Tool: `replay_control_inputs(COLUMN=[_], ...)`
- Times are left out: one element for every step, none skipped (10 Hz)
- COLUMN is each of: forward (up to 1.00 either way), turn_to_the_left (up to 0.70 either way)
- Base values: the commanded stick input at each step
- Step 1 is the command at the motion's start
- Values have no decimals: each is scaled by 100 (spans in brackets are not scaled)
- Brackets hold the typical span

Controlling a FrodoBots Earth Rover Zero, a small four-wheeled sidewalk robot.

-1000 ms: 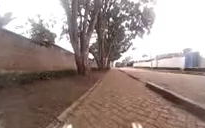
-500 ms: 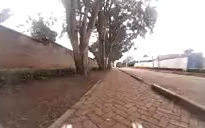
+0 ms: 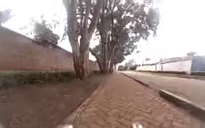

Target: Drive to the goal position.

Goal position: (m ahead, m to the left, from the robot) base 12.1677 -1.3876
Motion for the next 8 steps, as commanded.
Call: replay_control_inputs(forward=[70, 70, 70, 70, 70, 70, 70, 70], turn_to_the_left=[-35, -35, -35, -34, -33, -31, -7, 6])
